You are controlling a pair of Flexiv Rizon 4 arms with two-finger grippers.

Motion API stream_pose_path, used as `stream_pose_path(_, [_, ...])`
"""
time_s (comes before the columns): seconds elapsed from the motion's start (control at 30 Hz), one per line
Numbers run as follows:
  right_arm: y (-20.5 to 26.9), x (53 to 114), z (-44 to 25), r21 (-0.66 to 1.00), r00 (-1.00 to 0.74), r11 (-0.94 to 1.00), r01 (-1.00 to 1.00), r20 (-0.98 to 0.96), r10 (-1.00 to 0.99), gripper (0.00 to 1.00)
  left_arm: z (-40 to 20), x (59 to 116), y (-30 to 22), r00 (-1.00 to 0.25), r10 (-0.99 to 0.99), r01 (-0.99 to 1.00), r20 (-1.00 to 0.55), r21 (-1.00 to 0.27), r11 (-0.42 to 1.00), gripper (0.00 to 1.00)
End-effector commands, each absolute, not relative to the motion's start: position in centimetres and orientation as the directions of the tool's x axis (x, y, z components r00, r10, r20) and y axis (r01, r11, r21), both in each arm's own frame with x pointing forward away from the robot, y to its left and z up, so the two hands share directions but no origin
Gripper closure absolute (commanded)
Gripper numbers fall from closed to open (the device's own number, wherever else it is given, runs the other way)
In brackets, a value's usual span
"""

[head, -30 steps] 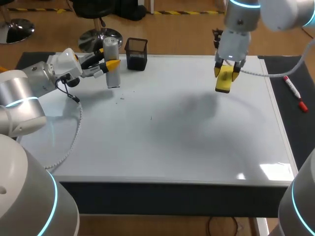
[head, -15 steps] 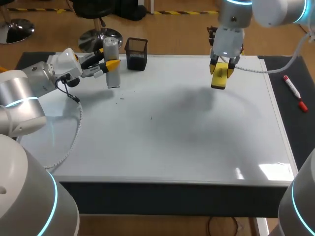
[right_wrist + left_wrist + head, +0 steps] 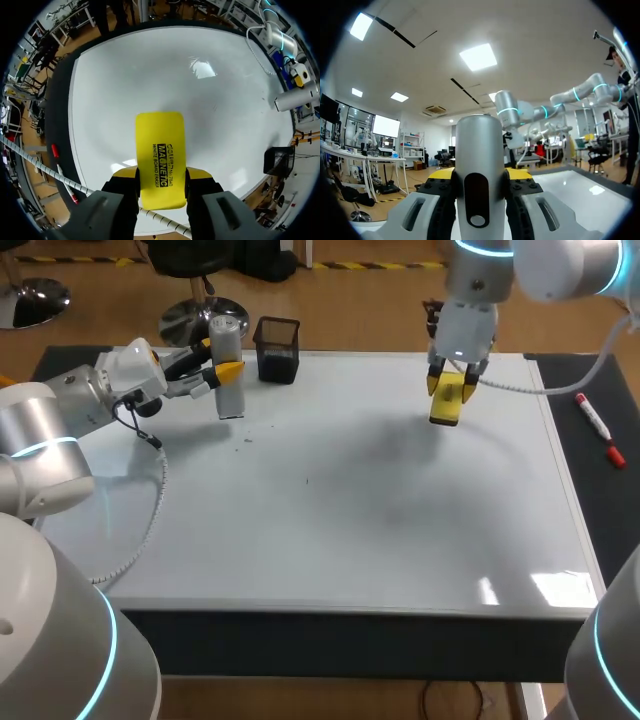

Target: Pick up the inspection probe, press it on each red-marked spot on the whiteboard one by one, put down the probe, pick up the eraser, and wipe off all the red marks.

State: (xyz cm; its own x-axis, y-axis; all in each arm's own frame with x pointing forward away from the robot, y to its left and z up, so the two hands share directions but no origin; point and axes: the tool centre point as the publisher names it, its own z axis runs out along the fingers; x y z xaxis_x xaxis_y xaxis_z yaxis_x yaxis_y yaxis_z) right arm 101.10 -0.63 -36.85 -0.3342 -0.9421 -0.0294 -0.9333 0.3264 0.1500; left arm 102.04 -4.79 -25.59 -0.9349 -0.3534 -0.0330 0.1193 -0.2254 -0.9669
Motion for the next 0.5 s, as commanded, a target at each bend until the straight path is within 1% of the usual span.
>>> stream_pose_path(0.03, [0.2,103.3,-37.5,0.155,-0.321,0.315,-0.936,-0.013,-0.947,1.0,-25.6,102.0,-4.8,-0.934,-0.355,0.122,-0.034,-0.966,-0.227,1.0])
stream_pose_path(0.5, [4.2,107.9,-38.0,0.15,-0.204,0.199,-0.968,-0.015,-0.979,1.0,-25.6,102.0,-4.8,-0.934,-0.355,0.122,-0.034,-0.966,-0.227,1.0])
